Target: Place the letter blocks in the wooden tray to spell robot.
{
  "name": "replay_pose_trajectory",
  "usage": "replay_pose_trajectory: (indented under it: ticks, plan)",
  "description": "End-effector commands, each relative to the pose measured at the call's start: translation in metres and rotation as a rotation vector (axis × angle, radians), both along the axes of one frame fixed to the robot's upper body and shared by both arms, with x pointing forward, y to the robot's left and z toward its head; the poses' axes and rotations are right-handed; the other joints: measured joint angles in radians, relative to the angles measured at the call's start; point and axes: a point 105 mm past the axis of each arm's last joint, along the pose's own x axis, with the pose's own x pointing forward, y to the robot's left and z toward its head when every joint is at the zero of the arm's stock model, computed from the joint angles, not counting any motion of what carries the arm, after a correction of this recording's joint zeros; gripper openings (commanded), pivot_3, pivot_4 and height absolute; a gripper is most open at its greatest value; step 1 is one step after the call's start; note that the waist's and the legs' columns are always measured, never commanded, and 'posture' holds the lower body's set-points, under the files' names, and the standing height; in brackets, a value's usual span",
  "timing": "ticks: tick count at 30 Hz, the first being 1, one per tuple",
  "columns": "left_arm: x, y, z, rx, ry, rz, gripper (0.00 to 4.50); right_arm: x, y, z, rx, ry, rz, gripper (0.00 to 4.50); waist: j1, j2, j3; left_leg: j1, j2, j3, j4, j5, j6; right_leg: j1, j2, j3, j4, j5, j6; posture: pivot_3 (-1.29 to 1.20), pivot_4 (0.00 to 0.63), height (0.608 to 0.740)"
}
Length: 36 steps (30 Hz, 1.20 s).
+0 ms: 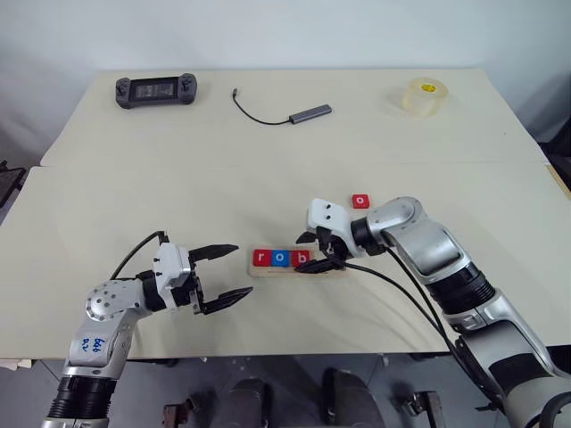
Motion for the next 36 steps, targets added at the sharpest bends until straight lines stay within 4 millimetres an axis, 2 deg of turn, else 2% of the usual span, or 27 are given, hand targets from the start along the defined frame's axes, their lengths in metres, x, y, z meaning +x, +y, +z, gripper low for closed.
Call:
replay_pose_trajectory:
  ticks: [1,4,6,11,15,17,20,23,26,30,33,36]
  plan:
    - [0.001,0.001,0.007,0.012,-0.044,-0.003,4.5,-0.004,-0.007,0.031,0.056,-0.063,0.014,4.46,0.001,0.0,0.0,0.0,0.0,0.0,0.0,0.0,0.0,0.0,0.0,0.0,0.0,0.0,0.0,0.0,0.15,0.74]
    - [0.003,0.0,0.007,0.01,-0.046,-0.005,4.5,-0.009,-0.024,0.034,0.068,-0.076,-0.003,4.46,0.005,0.0,0.0,0.0,0.0,0.0,0.0,0.0,0.0,0.0,0.0,0.0,0.0,0.0,0.0,0.0,0.15,0.74]
    - [0.005,0.0,0.007,0.01,-0.046,-0.007,4.5,-0.014,-0.047,0.038,0.128,-0.11,-0.053,4.46,0.013,-0.001,0.0,0.0,0.0,-0.001,0.0,0.0,0.0,0.001,0.0,0.0,0.0,0.0,0.0,0.0,0.15,0.74]
    - [0.008,0.002,0.003,0.017,-0.035,-0.011,4.5,-0.023,-0.106,0.035,0.275,-0.189,-0.307,4.46,0.016,-0.001,0.0,0.0,0.0,0.0,-0.001,0.0,0.0,0.001,0.0,-0.001,-0.001,0.0,0.0,0.0,0.15,0.74]
    - [0.012,0.002,0.002,0.015,-0.03,-0.009,4.5,-0.031,-0.155,0.03,0.368,-0.379,-0.534,4.46,0.027,-0.001,0.0,0.0,0.0,0.001,-0.001,0.0,0.0,0.001,0.0,0.0,-0.001,0.0,0.0,0.0,0.15,0.74]
    - [0.014,0.002,0.002,0.013,-0.025,-0.014,4.5,-0.04,-0.186,0.017,0.386,-0.431,-0.679,4.46,0.028,-0.001,0.0,0.001,0.0,0.003,0.0,0.0,0.0,0.002,0.0,0.001,-0.001,0.0,0.0,0.0,0.15,0.74]
    - [0.018,0.002,0.002,0.016,-0.022,-0.026,4.5,-0.057,-0.215,0.001,0.417,-0.517,-0.827,4.46,0.029,-0.001,0.0,0.005,0.0,0.003,-0.001,0.0,0.0,0.004,0.0,0.002,0.0,0.0,0.0,0.0,0.15,0.74]
    - [0.022,0.002,0.004,0.021,-0.026,-0.032,4.5,-0.066,-0.224,-0.013,0.406,-0.532,-0.891,4.46,0.024,0.0,0.0,0.005,0.0,0.005,0.0,0.0,0.001,0.004,0.0,0.004,0.001,0.0,0.001,0.0,0.15,0.74]
    - [0.025,0.002,0.006,0.022,-0.033,-0.038,4.5,-0.064,-0.219,-0.013,0.431,-0.545,-0.888,4.46,0.013,0.0,0.0,0.007,0.001,0.007,-0.001,0.0,0.001,0.004,0.001,0.005,0.001,0.0,0.001,0.0,0.15,0.74]
    - [0.026,0.002,0.009,-0.01,-0.005,-0.043,4.5,-0.046,-0.202,-0.004,0.455,-0.476,-0.861,4.46,0.0,0.0,0.0,0.007,0.002,0.007,0.0,0.0,0.001,0.004,0.001,0.005,0.002,0.0,0.001,0.0,0.15,0.74]
    - [0.025,0.003,0.011,-0.018,0.003,-0.033,4.5,-0.022,-0.185,0.01,0.482,-0.372,-0.877,4.46,0.001,0.0,0.0,0.007,0.002,0.007,0.0,0.001,0.001,0.003,0.001,0.006,0.003,0.0,0.0,0.0,0.15,0.74]
    - [0.024,0.004,0.011,-0.01,-0.014,-0.013,4.5,0.002,-0.173,0.017,0.424,-0.307,-0.903,4.46,0.002,0.0,0.0,0.006,0.002,0.007,0.0,0.001,0.001,0.002,0.001,0.006,0.002,0.0,0.0,0.0,0.15,0.74]
